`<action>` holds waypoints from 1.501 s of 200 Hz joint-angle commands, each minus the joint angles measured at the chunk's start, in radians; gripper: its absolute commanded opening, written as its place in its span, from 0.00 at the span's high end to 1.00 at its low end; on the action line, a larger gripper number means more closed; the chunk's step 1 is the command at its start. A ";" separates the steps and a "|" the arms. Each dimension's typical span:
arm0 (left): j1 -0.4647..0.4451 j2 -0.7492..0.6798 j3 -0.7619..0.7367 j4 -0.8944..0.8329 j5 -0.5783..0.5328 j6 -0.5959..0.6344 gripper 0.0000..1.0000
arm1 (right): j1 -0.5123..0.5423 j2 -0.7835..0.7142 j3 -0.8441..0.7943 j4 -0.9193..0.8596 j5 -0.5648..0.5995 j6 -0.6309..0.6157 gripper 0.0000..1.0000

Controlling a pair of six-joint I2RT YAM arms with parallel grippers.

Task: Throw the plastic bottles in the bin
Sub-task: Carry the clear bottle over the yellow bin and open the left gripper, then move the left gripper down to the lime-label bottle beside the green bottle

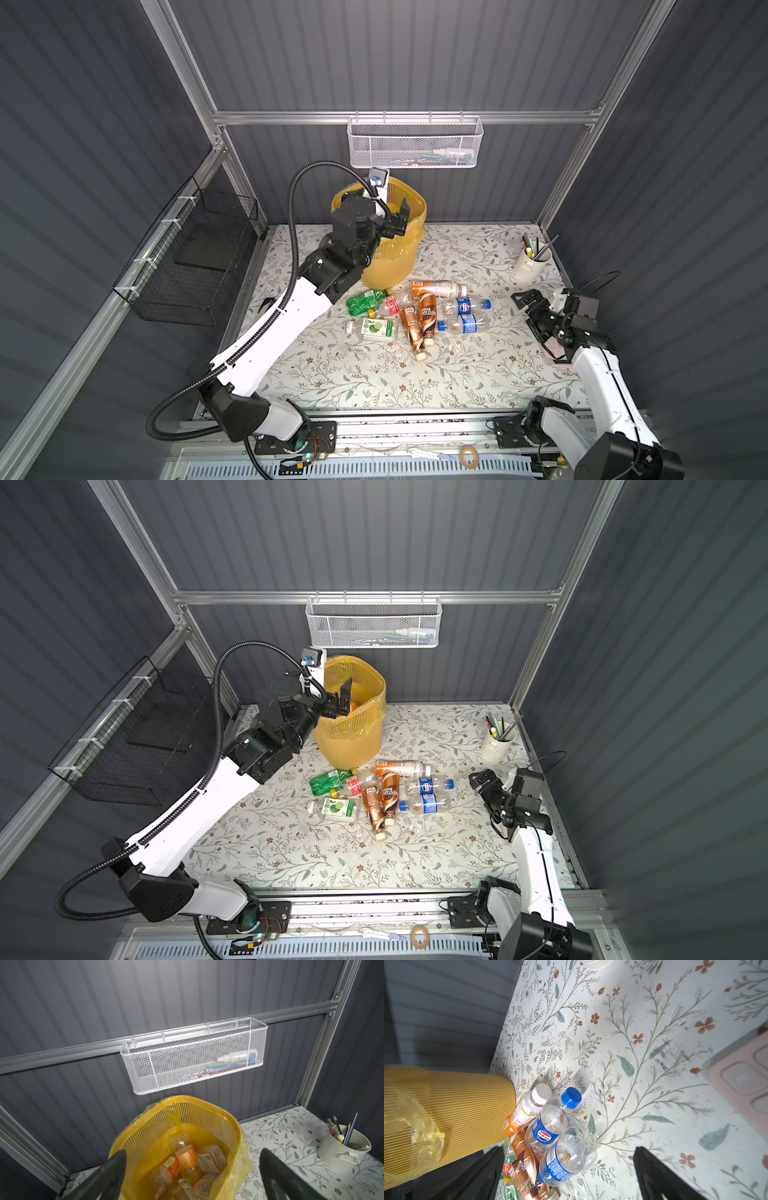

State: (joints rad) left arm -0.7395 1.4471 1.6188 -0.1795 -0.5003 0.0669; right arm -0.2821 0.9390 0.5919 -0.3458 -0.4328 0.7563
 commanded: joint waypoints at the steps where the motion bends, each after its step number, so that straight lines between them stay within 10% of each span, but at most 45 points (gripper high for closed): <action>1: -0.007 -0.048 -0.085 -0.001 -0.044 -0.077 0.01 | 0.039 0.000 -0.006 -0.005 0.059 0.059 0.01; 55: -0.016 -0.200 -0.338 -0.069 -0.209 -0.321 0.01 | 0.145 0.026 -0.028 0.035 0.139 0.160 0.01; 103: -0.035 -0.281 -0.488 -0.317 -0.282 -0.781 0.00 | 0.149 0.028 -0.027 0.049 0.170 0.165 0.01; 169: -0.107 -0.175 -0.626 -0.415 -0.078 -1.290 0.00 | 0.149 0.053 -0.031 0.050 0.183 0.152 0.01; 300: -0.119 0.089 -0.632 -0.331 0.124 -1.671 0.01 | 0.121 0.110 -0.062 0.080 0.187 0.100 0.01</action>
State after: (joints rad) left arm -0.8551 1.4906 0.9863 -0.5236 -0.4015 -1.5185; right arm -0.1444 1.0332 0.5457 -0.2817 -0.2459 0.8848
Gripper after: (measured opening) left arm 0.994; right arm 0.991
